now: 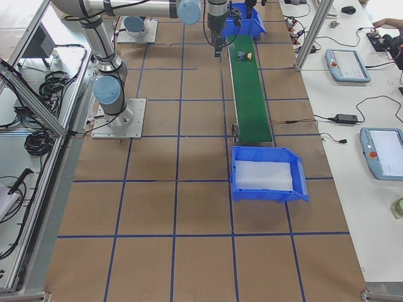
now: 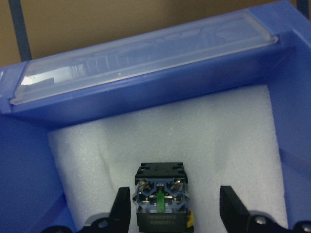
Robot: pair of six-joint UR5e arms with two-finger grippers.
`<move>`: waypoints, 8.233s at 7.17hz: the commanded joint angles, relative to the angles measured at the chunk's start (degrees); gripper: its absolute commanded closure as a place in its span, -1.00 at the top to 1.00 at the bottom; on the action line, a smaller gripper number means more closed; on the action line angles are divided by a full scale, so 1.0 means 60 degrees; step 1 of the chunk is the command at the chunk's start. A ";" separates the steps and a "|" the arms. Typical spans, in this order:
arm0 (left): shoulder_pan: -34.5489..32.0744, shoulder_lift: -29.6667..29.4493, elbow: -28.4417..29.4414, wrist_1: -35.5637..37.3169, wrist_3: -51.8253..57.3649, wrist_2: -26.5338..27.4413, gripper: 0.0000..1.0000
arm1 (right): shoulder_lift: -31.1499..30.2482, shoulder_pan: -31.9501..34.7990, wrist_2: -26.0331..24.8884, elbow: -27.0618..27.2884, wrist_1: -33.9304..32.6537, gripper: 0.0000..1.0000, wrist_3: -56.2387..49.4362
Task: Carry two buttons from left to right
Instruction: 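Lower the left gripper into the bin and grasp the red push-button, then place the red button on the belt while the right gripper reaches the yellow one, then grasp and lift the yellow button with the right gripper while the left gripper withdraws, then carry the yellow button with the right gripper to the far blue bin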
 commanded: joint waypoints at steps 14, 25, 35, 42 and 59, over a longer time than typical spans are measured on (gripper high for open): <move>-0.2257 0.2991 -0.0023 -0.3049 -0.3934 0.0956 -0.25 | 0.1693 0.0237 0.0136 0.0050 -0.2286 0.98 0.2111; -0.2820 0.1287 0.0136 -0.0581 -0.4760 0.0105 1.00 | 0.4917 0.1689 -0.0319 -0.2236 -0.3252 0.96 0.4966; -0.0973 0.5155 -0.0459 -0.5538 -0.2928 0.0091 1.00 | 0.5783 0.1733 -0.0349 -0.2384 -0.3443 0.61 0.5013; -0.1046 0.5567 -0.0829 -0.4746 -0.2708 0.0120 1.00 | 0.5318 0.0770 -0.0319 -0.2545 -0.2700 -0.77 0.2148; -0.1134 0.5626 -0.0785 -0.4482 -0.2357 0.0003 1.00 | 0.4919 -0.6090 -0.1068 -0.2574 -0.3558 -0.80 -0.6868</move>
